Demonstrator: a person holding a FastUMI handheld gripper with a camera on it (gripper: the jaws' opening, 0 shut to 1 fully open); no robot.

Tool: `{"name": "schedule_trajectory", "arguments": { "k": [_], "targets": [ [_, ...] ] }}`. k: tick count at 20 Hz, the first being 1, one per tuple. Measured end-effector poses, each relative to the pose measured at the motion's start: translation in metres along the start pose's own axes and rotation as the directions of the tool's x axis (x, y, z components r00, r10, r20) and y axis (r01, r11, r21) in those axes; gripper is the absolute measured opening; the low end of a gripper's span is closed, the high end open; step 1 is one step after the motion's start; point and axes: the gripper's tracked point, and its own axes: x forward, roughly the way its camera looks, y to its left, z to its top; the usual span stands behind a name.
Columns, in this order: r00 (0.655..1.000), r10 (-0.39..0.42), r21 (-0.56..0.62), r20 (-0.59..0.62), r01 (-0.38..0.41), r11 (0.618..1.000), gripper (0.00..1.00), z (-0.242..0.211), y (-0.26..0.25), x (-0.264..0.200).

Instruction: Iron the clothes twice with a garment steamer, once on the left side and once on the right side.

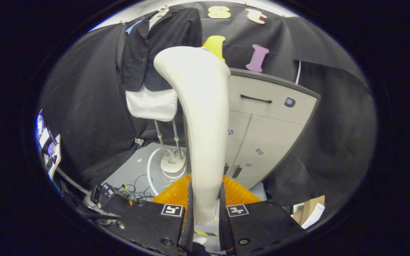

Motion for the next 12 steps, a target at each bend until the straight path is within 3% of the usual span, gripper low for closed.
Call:
{"name": "schedule_trajectory", "arguments": {
  "k": [6,12],
  "targets": [
    [0.997,-0.07,0.124,-0.036,0.074,0.99,0.31,-0.038,-0.048,-0.021],
    [0.989,-0.116,0.171,-0.096,0.131,0.977,0.31,-0.068,-0.049,-0.032]
  ]
}}
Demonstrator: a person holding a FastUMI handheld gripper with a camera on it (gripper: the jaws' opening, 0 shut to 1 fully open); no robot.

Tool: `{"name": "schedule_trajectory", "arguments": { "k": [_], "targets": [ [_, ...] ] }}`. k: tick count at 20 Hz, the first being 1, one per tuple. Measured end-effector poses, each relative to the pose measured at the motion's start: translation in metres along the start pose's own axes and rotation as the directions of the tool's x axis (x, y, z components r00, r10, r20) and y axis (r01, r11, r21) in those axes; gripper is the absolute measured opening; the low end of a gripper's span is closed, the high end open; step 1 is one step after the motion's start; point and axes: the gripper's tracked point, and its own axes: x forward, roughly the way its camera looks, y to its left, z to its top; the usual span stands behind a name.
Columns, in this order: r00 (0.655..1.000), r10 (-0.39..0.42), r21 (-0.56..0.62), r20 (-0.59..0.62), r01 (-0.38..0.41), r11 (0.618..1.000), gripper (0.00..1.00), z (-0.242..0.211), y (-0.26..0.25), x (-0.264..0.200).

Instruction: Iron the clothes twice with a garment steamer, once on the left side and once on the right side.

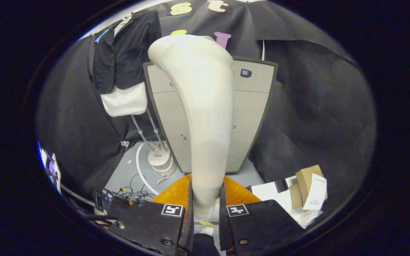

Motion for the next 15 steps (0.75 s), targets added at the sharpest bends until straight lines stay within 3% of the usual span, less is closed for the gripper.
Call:
{"name": "schedule_trajectory", "arguments": {
  "k": [5,15],
  "targets": [
    [1.0,-0.002,-0.005,-0.028,0.002,1.0,0.31,-0.011,0.019,-0.001],
    [1.0,-0.012,-0.032,-0.027,0.011,0.999,0.31,0.011,0.046,0.013]
  ]
}}
